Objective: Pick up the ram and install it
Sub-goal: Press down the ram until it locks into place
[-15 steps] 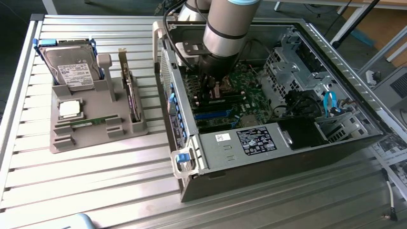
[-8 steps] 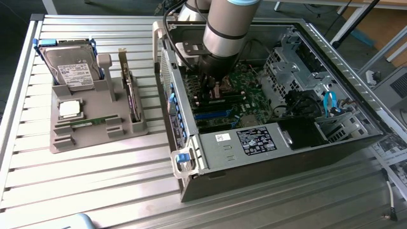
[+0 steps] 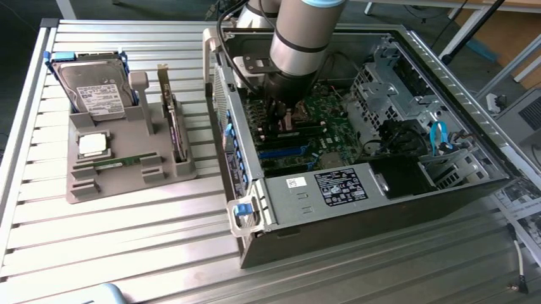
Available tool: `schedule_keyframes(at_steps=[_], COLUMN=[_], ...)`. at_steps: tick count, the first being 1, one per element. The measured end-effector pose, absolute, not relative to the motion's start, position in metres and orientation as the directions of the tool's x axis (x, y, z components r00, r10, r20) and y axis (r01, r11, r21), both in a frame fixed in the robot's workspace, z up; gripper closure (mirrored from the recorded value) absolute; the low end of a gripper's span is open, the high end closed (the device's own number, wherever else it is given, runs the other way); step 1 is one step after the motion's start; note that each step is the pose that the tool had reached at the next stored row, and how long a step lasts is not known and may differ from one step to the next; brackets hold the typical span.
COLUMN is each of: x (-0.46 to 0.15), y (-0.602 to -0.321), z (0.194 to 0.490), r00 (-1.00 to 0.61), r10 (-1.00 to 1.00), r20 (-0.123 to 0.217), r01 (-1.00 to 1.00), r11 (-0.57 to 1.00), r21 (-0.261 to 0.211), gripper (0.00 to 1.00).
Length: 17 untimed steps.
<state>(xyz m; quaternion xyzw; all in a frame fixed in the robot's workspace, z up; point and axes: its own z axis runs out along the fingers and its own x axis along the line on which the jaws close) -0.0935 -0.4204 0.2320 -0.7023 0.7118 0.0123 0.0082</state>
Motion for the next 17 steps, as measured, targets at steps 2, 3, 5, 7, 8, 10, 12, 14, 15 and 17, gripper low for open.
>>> schedule_keyframes(at_steps=[2,3,5,7,8,10,12,14,15,17], x=[-0.0934,-0.0934,-0.0934,-0.0934,-0.0934,-0.0934,-0.0934,-0.0934,-0.0934,-0.0934], y=[-0.4206,-0.4208,-0.4209,-0.4211,-0.4212,-0.4214,-0.4214,-0.4214,-0.4214,-0.4214], z=[0.2319,0.2319,0.2318,0.2316,0.2313,0.2310,0.2310,0.2310,0.2310,0.2309], r00=[-0.013,-0.013,-0.013,-0.013,-0.013,-0.013,-0.013,-0.013,-0.013,-0.013], r10=[-0.999,-0.999,-0.999,-0.999,-0.999,-0.999,-0.999,-0.999,-0.999,-0.999], r20=[-0.029,-0.029,-0.029,-0.029,-0.029,-0.029,-0.029,-0.029,-0.029,-0.029], r01=[-1.000,-1.000,-1.000,-1.000,-1.000,-1.000,-1.000,-1.000,-1.000,-1.000], r11=[0.013,0.013,0.013,0.013,0.013,0.013,0.013,0.013,0.013,0.013], r21=[0.006,0.006,0.006,0.006,0.006,0.006,0.006,0.006,0.006,0.006], gripper=[0.89,0.89,0.89,0.89,0.89,0.89,0.89,0.89,0.89,0.89])
